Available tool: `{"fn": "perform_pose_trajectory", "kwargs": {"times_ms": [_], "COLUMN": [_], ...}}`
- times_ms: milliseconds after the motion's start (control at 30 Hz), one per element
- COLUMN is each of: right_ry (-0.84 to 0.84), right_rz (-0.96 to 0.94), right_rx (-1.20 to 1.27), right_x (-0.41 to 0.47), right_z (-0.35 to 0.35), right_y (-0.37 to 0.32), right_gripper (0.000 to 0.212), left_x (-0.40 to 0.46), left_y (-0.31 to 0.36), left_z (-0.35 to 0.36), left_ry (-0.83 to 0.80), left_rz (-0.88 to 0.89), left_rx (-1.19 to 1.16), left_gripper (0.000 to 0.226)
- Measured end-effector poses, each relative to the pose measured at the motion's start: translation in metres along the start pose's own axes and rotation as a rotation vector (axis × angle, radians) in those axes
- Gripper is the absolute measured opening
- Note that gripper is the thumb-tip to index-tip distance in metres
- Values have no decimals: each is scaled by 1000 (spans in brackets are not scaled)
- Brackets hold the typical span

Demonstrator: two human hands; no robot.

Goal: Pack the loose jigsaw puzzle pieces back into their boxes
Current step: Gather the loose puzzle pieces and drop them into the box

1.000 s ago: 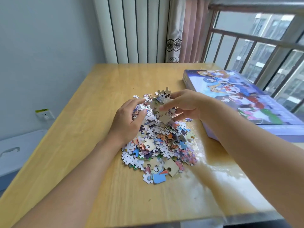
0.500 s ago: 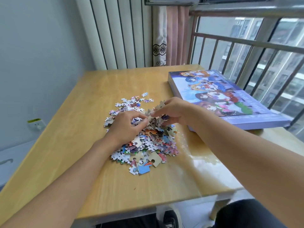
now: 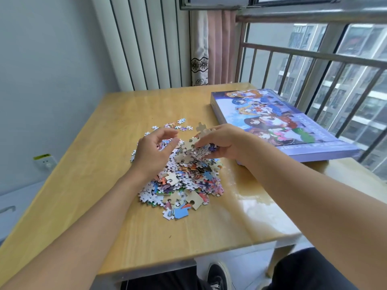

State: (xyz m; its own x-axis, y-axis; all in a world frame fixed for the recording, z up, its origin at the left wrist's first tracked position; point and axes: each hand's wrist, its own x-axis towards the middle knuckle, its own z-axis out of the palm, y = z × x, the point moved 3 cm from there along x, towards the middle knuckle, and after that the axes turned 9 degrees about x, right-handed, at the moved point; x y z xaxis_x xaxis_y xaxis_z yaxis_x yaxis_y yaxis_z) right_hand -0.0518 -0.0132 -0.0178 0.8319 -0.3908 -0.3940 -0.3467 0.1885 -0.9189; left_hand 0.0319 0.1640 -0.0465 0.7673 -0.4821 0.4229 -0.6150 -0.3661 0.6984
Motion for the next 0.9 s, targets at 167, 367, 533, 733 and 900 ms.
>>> {"fn": "perform_pose_trajectory", "kwargs": {"times_ms": [167,367,533,733,900], "right_ry": [-4,-79,-66,61,83], "right_rz": [-15,9,85,96,144], "right_rx": [120,210,236,185,167], "right_x": [-29,-71,-92,-106,-108], "right_z": [-13,-27,-58,-110,-136], "right_y": [15,47,75,84,82], "right_gripper": [30,25,43,42,44], "left_x": [-3,-10,-8,6,19], "left_y": [4,27,61,99,121], "left_z": [4,23,43,94,124], "left_ry": [-44,-129,-249,-397,-292], "left_rz": [0,71,225,399,429], "left_rx": [47,136,254,381,369], "left_gripper": [17,22,39,63,11]}}
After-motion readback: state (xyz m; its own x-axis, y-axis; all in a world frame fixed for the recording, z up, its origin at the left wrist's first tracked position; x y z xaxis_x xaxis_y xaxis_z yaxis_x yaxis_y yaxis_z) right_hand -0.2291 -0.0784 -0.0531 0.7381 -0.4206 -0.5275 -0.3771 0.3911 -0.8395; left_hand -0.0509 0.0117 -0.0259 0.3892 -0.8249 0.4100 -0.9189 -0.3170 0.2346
